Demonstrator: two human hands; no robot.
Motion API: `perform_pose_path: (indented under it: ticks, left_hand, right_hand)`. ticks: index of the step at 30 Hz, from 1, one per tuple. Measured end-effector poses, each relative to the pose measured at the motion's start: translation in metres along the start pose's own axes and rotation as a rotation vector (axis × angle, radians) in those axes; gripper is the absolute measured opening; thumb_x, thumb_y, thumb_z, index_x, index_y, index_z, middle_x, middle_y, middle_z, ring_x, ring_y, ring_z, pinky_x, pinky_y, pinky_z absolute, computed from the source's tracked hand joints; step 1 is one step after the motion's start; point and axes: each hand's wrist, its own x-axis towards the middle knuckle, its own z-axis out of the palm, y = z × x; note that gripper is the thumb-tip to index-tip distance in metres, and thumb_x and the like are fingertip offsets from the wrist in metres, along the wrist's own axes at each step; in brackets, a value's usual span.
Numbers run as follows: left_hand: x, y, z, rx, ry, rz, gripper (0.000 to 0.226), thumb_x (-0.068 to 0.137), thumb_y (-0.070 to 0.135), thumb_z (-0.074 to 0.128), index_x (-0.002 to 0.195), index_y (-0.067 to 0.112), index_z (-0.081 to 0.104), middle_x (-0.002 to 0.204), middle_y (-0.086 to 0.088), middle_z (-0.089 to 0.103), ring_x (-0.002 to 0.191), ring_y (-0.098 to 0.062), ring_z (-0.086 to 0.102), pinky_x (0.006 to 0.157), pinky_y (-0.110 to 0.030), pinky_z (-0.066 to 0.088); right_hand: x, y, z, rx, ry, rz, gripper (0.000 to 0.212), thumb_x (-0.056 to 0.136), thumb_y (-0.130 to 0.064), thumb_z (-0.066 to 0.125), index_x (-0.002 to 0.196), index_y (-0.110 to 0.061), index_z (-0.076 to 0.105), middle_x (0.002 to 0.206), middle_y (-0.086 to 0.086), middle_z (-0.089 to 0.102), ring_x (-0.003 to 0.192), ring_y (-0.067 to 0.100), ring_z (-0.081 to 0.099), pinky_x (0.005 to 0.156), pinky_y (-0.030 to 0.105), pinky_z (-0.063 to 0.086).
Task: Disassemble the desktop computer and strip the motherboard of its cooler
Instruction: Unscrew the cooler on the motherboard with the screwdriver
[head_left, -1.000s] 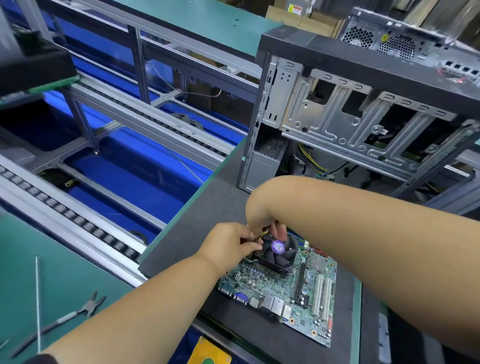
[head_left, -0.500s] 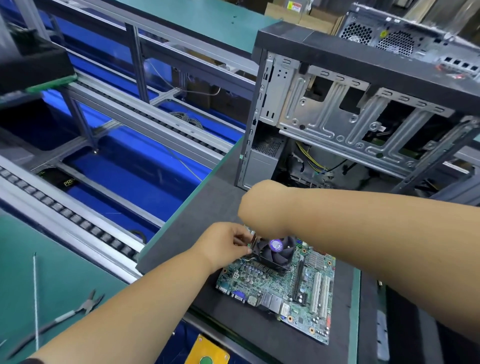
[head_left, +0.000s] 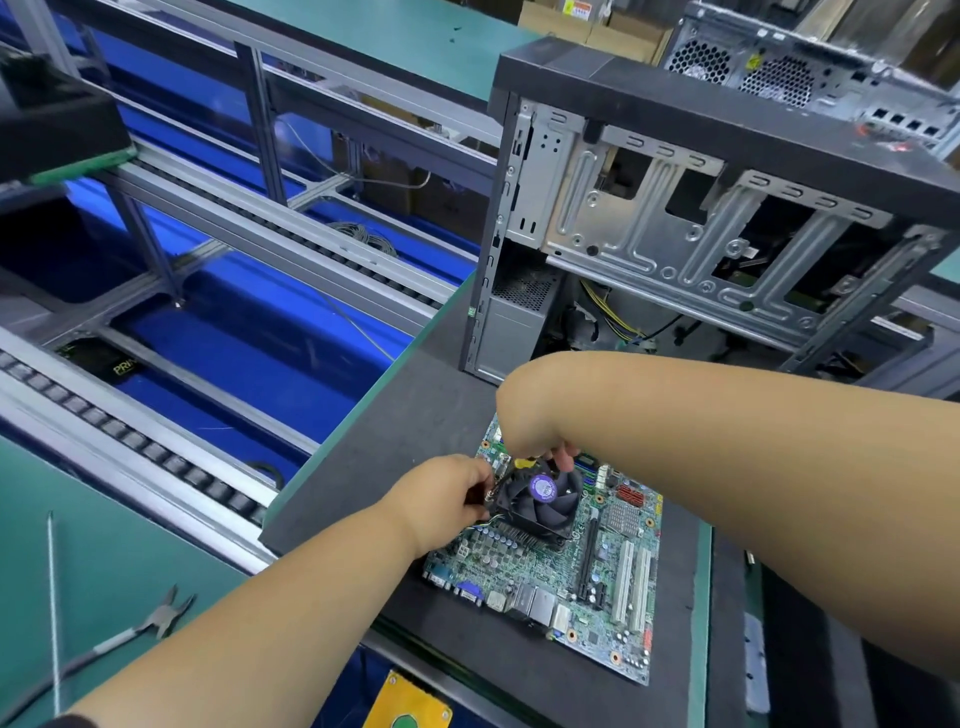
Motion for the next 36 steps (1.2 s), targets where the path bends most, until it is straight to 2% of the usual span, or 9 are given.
perform_pose_path:
  ticks: [5, 10, 13, 16, 18, 22, 26, 31, 36]
  left_hand:
    - [0.000, -0.002, 0.009, 0.119, 0.044, 0.054, 0.016, 0.085, 0.027, 0.068, 0.094, 0.016, 0.060, 0.097, -0.002, 0.058, 0.099, -0.022, 0.050, 0.083, -0.033, 0.045]
    - [0.002, 0.000, 0.007, 0.150, 0.072, 0.001, 0.015, 0.089, 0.026, 0.063, 0.096, 0.013, 0.067, 0.098, -0.006, 0.066, 0.084, -0.021, 0.055, 0.062, -0.026, 0.029]
    - [0.000, 0.002, 0.009, 0.197, 0.059, -0.018, 0.017, 0.095, 0.025, 0.054, 0.103, 0.015, 0.066, 0.101, -0.007, 0.068, 0.090, -0.025, 0.058, 0.064, -0.027, 0.032]
    - [0.000, 0.002, 0.009, 0.201, 0.042, -0.006, 0.005, 0.091, 0.020, 0.057, 0.087, 0.019, 0.055, 0.097, -0.007, 0.065, 0.088, -0.027, 0.059, 0.063, -0.028, 0.031]
    - [0.001, 0.002, 0.009, 0.170, 0.053, 0.001, 0.005, 0.086, 0.017, 0.061, 0.089, 0.019, 0.056, 0.101, -0.004, 0.063, 0.089, -0.025, 0.059, 0.066, -0.027, 0.034]
    - [0.000, -0.001, 0.011, 0.135, 0.076, 0.019, 0.019, 0.086, 0.023, 0.065, 0.103, 0.016, 0.064, 0.105, -0.003, 0.063, 0.093, -0.025, 0.060, 0.073, -0.029, 0.042]
    - [-0.001, -0.004, 0.014, 0.118, 0.102, 0.042, 0.019, 0.086, 0.024, 0.065, 0.103, 0.016, 0.065, 0.104, -0.003, 0.064, 0.093, -0.025, 0.060, 0.069, -0.026, 0.036]
    - [-0.003, -0.002, 0.014, 0.075, 0.126, 0.029, 0.019, 0.087, 0.028, 0.065, 0.104, 0.019, 0.066, 0.103, 0.002, 0.064, 0.092, -0.021, 0.061, 0.073, -0.026, 0.043]
    - [-0.003, 0.000, 0.012, 0.079, 0.137, 0.036, 0.016, 0.087, 0.027, 0.066, 0.099, 0.017, 0.067, 0.101, 0.000, 0.064, 0.089, -0.022, 0.060, 0.072, -0.025, 0.042]
  right_hand:
    - [0.006, 0.005, 0.001, 0.221, 0.007, -0.016, 0.036, 0.099, -0.013, 0.046, 0.064, -0.012, 0.049, 0.045, -0.004, 0.052, 0.051, 0.010, 0.044, 0.039, 0.015, 0.037]
    - [-0.011, -0.020, 0.011, -0.156, 0.305, -0.083, 0.008, 0.085, -0.014, 0.054, 0.087, -0.018, 0.060, 0.068, -0.003, 0.047, 0.056, 0.014, 0.040, 0.046, 0.024, 0.029]
    - [-0.014, -0.025, 0.015, -0.359, 0.404, -0.241, 0.015, 0.083, -0.010, 0.059, 0.095, -0.019, 0.058, 0.066, -0.003, 0.043, 0.054, 0.016, 0.038, 0.044, 0.026, 0.029]
    - [-0.015, -0.015, 0.015, -0.322, 0.413, -0.224, 0.023, 0.083, -0.010, 0.060, 0.105, -0.016, 0.059, 0.073, -0.003, 0.049, 0.061, 0.020, 0.044, 0.049, 0.027, 0.034]
    - [-0.015, -0.008, 0.015, -0.221, 0.364, -0.127, 0.008, 0.088, -0.017, 0.058, 0.096, -0.014, 0.057, 0.073, -0.003, 0.047, 0.060, 0.017, 0.042, 0.050, 0.027, 0.034]
    - [-0.009, -0.003, 0.018, -0.113, 0.282, -0.011, 0.036, 0.096, -0.015, 0.044, 0.060, -0.017, 0.042, 0.065, -0.002, 0.039, 0.059, 0.018, 0.039, 0.063, 0.031, 0.040]
    - [-0.009, -0.009, 0.019, -0.023, 0.315, 0.047, 0.030, 0.090, -0.010, 0.046, 0.061, -0.018, 0.042, 0.066, -0.004, 0.039, 0.056, 0.015, 0.034, 0.056, 0.025, 0.033]
    - [-0.010, -0.016, 0.028, 0.019, 0.379, 0.095, 0.027, 0.089, -0.009, 0.051, 0.064, -0.018, 0.045, 0.067, -0.005, 0.039, 0.057, 0.013, 0.034, 0.052, 0.022, 0.029]
    - [-0.011, -0.001, 0.032, 0.090, 0.367, 0.122, 0.029, 0.095, -0.027, 0.055, 0.068, -0.017, 0.051, 0.066, -0.005, 0.043, 0.055, 0.014, 0.038, 0.047, 0.023, 0.026]
